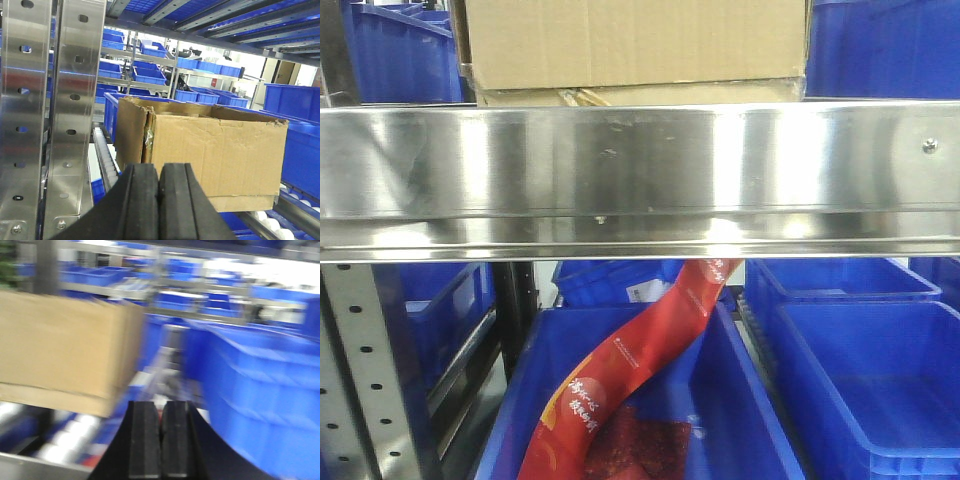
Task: Stack two boxes on right shelf middle
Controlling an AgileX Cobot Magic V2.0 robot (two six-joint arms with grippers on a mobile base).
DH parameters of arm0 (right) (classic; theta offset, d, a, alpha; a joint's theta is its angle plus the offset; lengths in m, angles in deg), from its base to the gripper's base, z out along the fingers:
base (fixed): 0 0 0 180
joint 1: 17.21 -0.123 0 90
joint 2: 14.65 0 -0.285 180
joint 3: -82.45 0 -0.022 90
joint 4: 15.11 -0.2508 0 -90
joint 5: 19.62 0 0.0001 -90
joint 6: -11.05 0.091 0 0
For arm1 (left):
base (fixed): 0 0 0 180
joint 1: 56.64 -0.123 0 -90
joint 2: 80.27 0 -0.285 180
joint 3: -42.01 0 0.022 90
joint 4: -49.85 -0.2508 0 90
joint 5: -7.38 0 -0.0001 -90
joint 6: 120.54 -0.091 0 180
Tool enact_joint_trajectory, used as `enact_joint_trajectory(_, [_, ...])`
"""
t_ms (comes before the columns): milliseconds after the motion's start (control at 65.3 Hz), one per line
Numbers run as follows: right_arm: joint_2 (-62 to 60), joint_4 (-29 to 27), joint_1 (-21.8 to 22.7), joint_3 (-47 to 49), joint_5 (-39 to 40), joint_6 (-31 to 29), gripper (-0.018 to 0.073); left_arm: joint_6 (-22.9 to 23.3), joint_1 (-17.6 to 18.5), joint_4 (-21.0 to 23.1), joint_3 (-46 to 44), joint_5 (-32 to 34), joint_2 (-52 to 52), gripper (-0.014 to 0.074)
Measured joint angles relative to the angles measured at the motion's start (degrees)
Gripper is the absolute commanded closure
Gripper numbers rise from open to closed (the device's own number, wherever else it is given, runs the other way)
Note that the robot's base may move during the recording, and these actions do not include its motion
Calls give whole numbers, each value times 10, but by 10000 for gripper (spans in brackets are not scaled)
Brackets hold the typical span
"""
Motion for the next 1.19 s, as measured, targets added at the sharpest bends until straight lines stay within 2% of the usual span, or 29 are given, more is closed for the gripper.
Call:
enact_joint_trajectory(138, [-52,-8,47,-82,29,-5,720,0,0,0,0,0,0,707])
enact_joint_trajectory(414, [-168,-15,52,-210,46,-1,720,0,0,0,0,0,0,707])
enact_joint_trajectory(643, [-179,-15,30,-212,38,6,720,0,-1,0,0,1,1,707])
enact_joint_trajectory(1195, [-179,-15,30,-212,38,6,720,0,-1,0,0,1,1,707])
